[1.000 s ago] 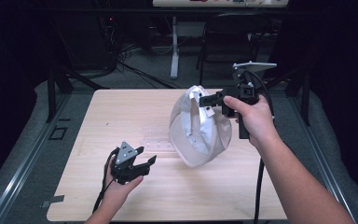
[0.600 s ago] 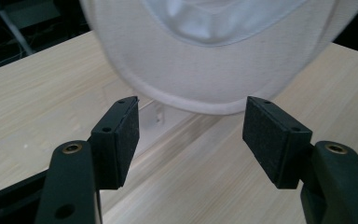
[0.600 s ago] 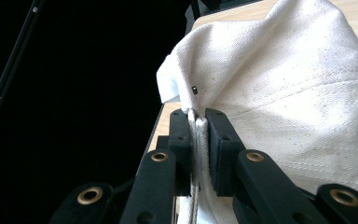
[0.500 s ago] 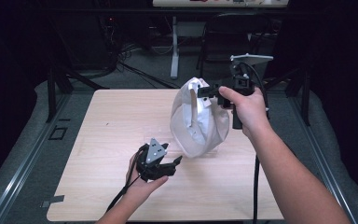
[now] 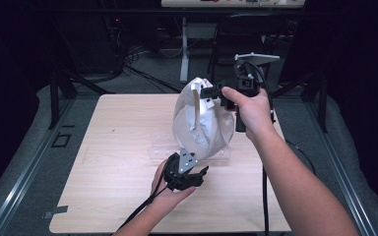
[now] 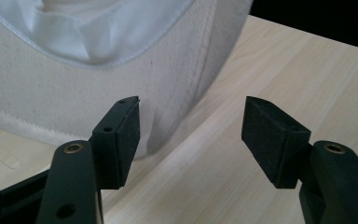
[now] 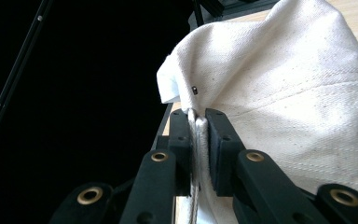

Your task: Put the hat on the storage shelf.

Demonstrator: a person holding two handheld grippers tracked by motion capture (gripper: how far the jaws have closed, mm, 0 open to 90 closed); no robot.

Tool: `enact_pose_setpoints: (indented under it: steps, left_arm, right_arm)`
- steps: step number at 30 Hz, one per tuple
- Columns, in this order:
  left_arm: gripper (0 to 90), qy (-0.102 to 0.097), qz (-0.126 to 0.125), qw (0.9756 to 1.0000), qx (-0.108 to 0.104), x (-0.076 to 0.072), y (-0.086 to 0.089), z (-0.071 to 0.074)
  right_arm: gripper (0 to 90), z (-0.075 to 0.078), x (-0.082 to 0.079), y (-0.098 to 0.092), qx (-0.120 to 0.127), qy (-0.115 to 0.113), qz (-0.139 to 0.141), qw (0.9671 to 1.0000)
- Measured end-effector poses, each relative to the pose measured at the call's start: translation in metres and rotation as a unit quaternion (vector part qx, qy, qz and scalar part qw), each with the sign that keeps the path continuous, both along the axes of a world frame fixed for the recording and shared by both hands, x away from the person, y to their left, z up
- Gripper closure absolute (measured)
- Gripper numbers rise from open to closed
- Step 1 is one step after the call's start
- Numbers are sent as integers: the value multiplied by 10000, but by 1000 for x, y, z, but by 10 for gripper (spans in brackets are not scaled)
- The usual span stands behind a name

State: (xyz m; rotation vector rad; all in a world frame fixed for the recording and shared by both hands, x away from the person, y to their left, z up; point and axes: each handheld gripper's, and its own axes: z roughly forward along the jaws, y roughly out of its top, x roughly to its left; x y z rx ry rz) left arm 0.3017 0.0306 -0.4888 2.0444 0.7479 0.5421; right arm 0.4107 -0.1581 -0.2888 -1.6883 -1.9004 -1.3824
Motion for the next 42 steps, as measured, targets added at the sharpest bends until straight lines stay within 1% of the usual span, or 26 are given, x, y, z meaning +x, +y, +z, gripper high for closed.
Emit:
enact_pose_setpoints:
  steps: [4,6,8,11,14,16,18,20,22,25,26,29,30,31,33,34,35,36,37,42]
  left_arm:
    - [419,-23,80,10000,52,3,-3,2]
    - [434,-19,134,9999,102,4,-4,2]
    - [452,-29,182,9998,60,5,-4,3]
    - [534,-125,221,9997,-1,6,-3,4]
    - [608,-154,274,9995,-17,7,-2,5]
    - [669,-209,302,9993,92,7,1,6]
    - [732,-254,258,9991,201,7,4,7]
    - [786,-294,234,9989,263,6,7,8]
    - [816,-320,216,9989,248,7,11,9]
    - [829,-329,190,9990,225,8,17,13]
    - [831,-319,185,9992,165,10,20,13]
    - [830,-169,128,9997,-109,15,28,15]
    - [830,-169,128,9997,-109,15,28,15]
    - [830,-90,123,9994,-298,19,32,16]
    - [832,-63,132,9991,-409,22,36,17]
    - [834,-63,132,9991,-409,22,36,17]
    - [836,-26,125,9985,-535,25,38,18]
    - [836,-26,125,9985,-535,25,38,18]
    - [836,7,85,9980,-627,29,41,19]
    - [835,136,3,9965,-826,37,47,23]
  right_arm:
    - [815,-1,1,3,1,1,18,10000]
    - [816,0,0,4,62,1,37,10000]
    - [815,0,0,5,87,-3,56,9999]
    - [815,0,0,6,95,4,57,9999]
    - [816,0,0,7,110,4,53,9999]
    - [815,0,0,7,98,-5,62,9999]
    - [815,0,0,7,81,-3,63,9999]
    - [813,-1,0,7,55,-6,58,10000]
    - [814,0,0,8,47,-9,69,10000]
    - [814,0,-1,7,96,-31,76,9999]
    - [814,1,-2,6,112,-44,84,9999]
    - [815,2,-4,6,118,-79,129,9998]
    - [815,2,-5,5,89,-95,142,9998]
    - [815,1,-6,5,62,-146,153,9998]
    - [815,0,-7,5,80,-131,180,9997]
    - [815,-1,-8,4,79,-122,191,9997]
    - [815,-2,-8,3,72,-116,211,9997]
    - [815,-3,-9,3,97,-121,203,9997]
    - [815,-4,-9,2,104,-99,227,9996]
    - [816,-8,-10,-1,254,-112,229,9994]
